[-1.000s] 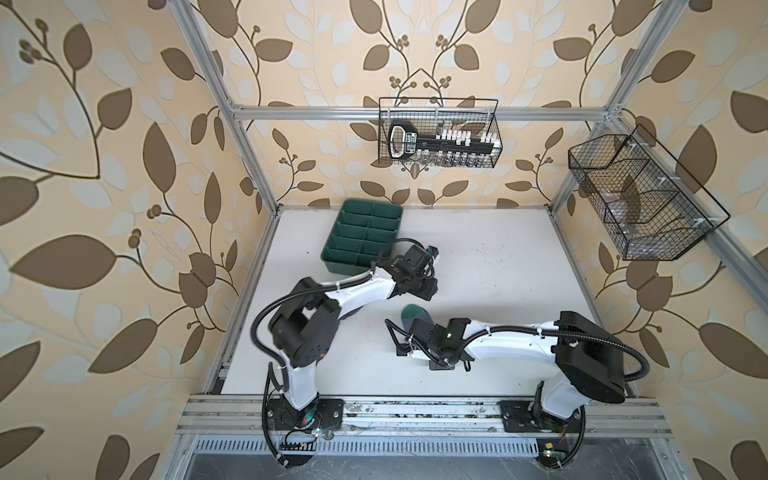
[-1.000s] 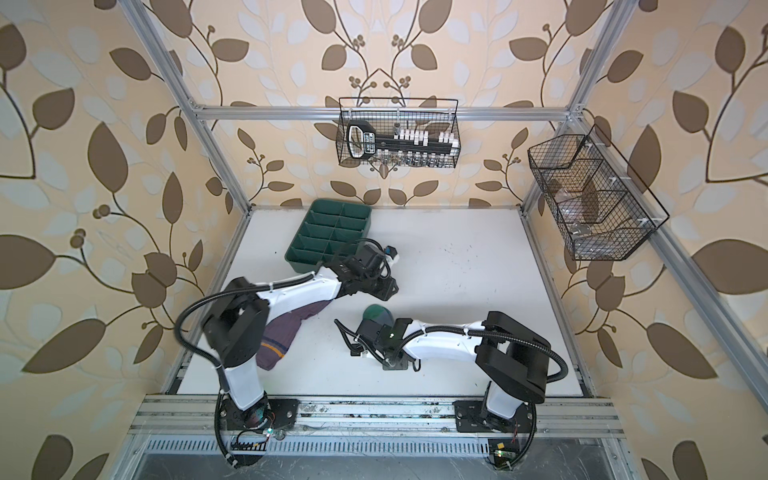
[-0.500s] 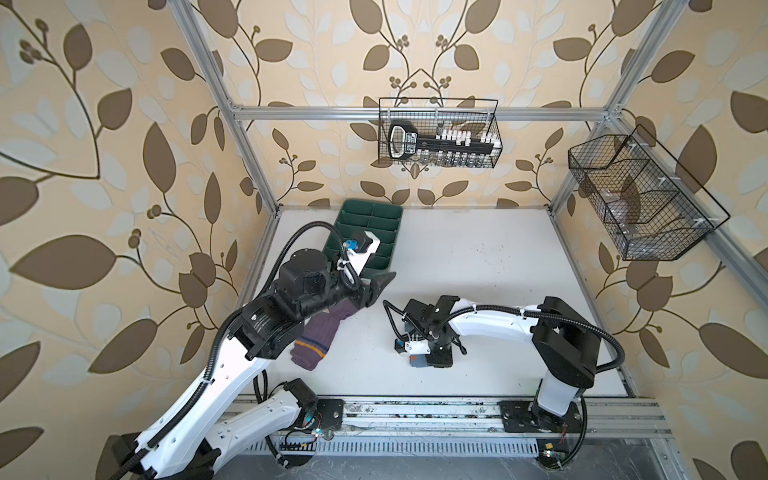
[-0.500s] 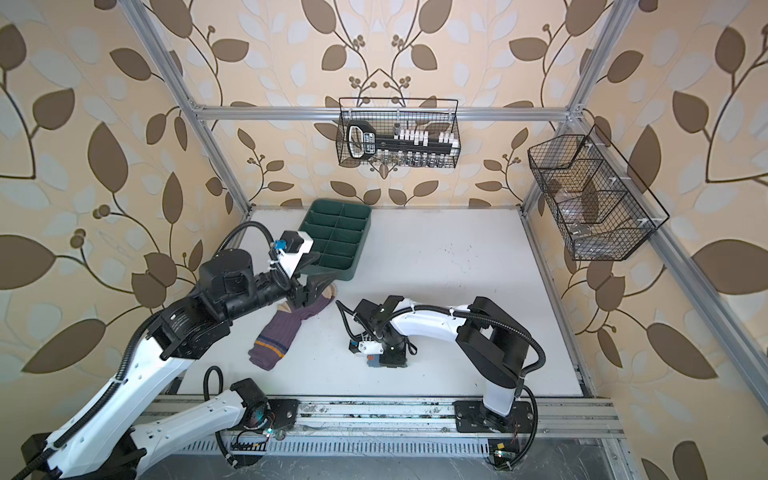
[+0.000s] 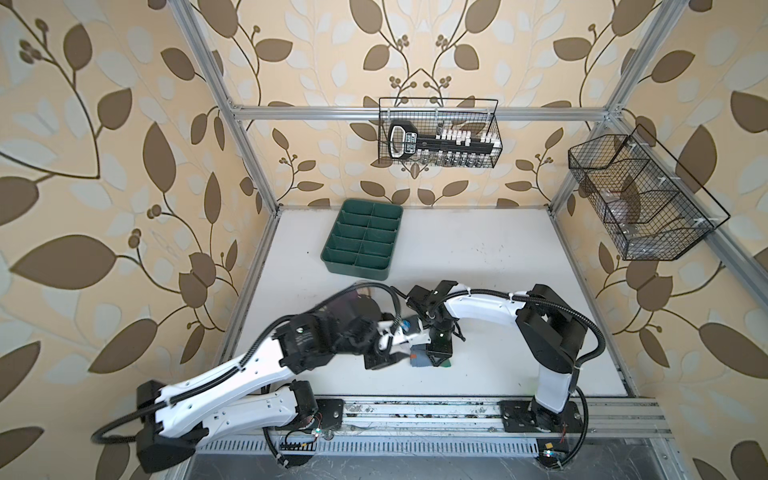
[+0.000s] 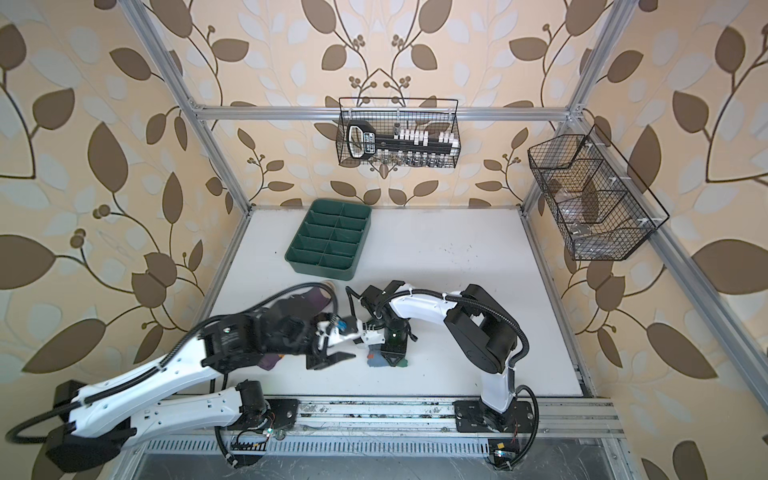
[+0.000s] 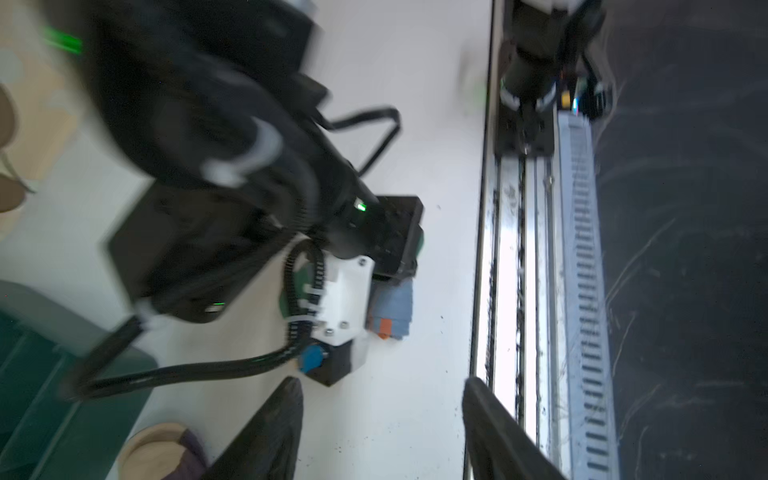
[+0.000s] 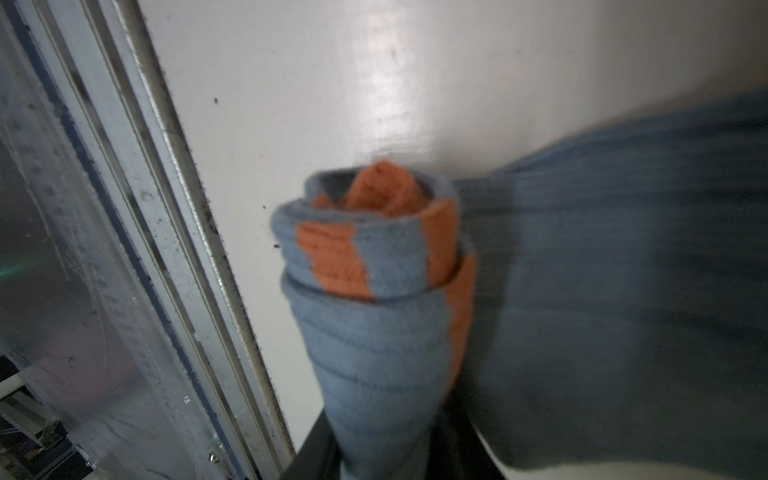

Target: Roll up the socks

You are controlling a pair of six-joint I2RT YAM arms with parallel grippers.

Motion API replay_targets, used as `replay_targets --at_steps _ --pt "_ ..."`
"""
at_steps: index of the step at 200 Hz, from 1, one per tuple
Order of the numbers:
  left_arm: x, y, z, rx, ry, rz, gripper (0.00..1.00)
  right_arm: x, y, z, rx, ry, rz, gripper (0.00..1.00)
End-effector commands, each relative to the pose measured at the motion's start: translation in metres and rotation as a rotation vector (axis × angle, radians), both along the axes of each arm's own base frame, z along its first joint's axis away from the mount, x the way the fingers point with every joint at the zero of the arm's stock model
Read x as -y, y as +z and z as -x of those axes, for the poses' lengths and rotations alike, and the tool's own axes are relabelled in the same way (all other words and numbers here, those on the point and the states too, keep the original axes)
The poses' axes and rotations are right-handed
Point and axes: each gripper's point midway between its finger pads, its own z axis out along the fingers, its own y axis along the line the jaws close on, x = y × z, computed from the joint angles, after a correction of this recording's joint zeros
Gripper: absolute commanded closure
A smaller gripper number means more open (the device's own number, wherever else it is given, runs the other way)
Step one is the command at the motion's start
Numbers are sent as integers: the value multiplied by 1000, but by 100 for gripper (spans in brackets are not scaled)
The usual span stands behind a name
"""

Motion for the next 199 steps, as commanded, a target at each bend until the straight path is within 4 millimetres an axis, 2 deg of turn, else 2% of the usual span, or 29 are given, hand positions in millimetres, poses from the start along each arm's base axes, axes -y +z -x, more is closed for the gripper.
replay_targets --at_steps 1,32,48,69,102,108,156,188,199 --pt "0 -31 -20 154 58 -143 40 7 -39 -19 71 41 34 67" --pt "28 -62 -17 215 62 -155 41 9 -47 -37 177 28 5 62" --pt "39 -81 -16 255 53 -202 43 10 -48 -38 196 28 -17 61" --pt "51 -100 -27 305 98 -228 46 12 -50 -32 189 41 -33 60" --pt "64 -109 -43 388 147 -181 43 16 -56 -26 150 45 -10 60" --pt "63 -120 -44 397 139 -211 42 15 -56 -24 139 45 -14 60" --pt "61 -161 -45 350 114 -317 45 12 -51 -24 140 41 -35 59" --pt "61 -176 -55 325 158 -348 57 12 -43 -24 152 43 -52 58" --pt "61 -179 -56 312 165 -357 68 13 -39 -26 162 37 -59 58"
